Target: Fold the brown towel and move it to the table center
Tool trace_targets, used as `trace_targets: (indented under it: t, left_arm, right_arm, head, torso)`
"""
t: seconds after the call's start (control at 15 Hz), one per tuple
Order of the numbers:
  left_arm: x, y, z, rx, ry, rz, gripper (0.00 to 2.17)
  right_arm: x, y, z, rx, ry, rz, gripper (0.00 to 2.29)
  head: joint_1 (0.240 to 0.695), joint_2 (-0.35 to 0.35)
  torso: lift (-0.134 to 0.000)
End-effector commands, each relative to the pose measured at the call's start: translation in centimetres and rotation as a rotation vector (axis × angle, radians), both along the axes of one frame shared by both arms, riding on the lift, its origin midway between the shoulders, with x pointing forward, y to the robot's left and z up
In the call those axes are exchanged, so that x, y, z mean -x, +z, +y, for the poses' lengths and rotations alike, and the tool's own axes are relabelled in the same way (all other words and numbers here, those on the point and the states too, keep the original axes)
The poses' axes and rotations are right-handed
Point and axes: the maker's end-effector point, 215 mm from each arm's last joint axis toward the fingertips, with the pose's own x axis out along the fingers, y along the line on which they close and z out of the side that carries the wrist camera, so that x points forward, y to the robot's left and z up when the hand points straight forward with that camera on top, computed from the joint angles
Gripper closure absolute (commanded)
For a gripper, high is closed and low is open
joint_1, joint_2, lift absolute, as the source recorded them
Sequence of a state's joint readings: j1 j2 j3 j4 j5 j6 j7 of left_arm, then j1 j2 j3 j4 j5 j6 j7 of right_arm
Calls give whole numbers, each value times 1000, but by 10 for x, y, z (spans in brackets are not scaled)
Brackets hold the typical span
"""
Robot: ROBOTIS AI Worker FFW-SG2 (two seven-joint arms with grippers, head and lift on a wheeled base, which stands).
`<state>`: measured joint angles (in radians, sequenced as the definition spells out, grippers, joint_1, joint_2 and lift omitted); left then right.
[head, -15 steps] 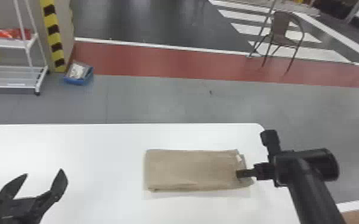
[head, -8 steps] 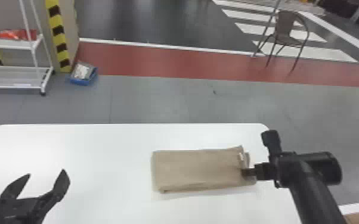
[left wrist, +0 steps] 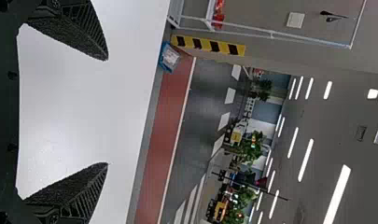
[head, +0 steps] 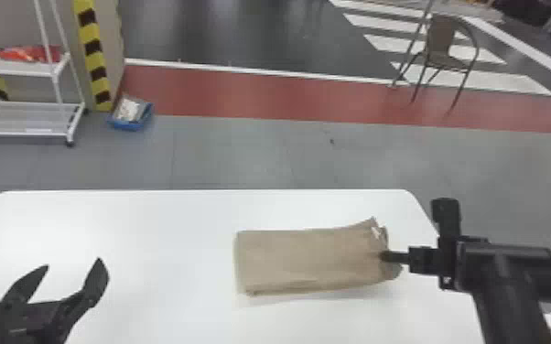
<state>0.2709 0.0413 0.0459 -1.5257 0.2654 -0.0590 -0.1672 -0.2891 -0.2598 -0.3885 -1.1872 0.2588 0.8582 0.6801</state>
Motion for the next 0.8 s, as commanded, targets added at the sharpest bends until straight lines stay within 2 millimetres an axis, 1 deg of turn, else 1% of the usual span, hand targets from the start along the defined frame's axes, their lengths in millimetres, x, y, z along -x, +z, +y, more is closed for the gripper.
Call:
trace_targets:
  t: [0.0,0.07,0.13,0.2,0.27,0.33,0.4,0.47,0.53,0.6,0.67,0.73]
  left_arm:
    - [-2,1,0,0,0,-3,70]
    - [-3,3,0,0,0,-6,70]
    - [-3,3,3,-2,3,-6,70]
    - [-4,4,5,-5,5,-8,73]
    - [-5,4,8,-4,10,-8,73]
    - [-6,5,12,-4,16,-9,73]
    - [-7,6,13,-4,18,-10,73]
    - [-8,7,13,-4,18,-13,73]
    - [-10,9,12,-3,17,-17,73]
    - [-11,9,12,-3,17,-18,73]
    - [-11,10,12,-1,16,-20,73]
    - [-11,11,12,3,14,-21,73]
  right_arm:
    - [4,14,-11,-21,-18,-34,1477]
    - [7,21,-16,-28,-23,-50,1477]
    - [11,32,-26,-37,-39,-62,1477]
    - [20,47,-45,-54,-70,-81,1477]
    - [25,56,-52,-72,-83,-83,1477]
    - [27,68,-59,-69,-89,-97,1477]
    - [33,77,-72,-60,-111,-103,1477]
    - [34,85,-72,-80,-121,-106,1477]
    - [35,89,-69,-97,-131,-94,1477]
    - [33,90,-60,-101,-121,-84,1477]
    - [23,94,-39,-122,-104,-86,1477]
    - [8,100,-14,-144,-82,-96,1477]
  head:
    - [695,-237]
    - [695,-239]
    - [695,-244]
    - [695,-249]
    - [695,-255]
    - [695,-262]
    - [695,-272]
    - [695,-289]
    - [695,-296]
    - [695,-302]
    - [695,-305]
    - [695,-303]
  torso:
    - [0]
    - [0]
    - [0]
    - [0]
    - [0]
    - [0]
    - [0]
    - [0]
    - [0]
    - [0]
    - [0]
    - [0]
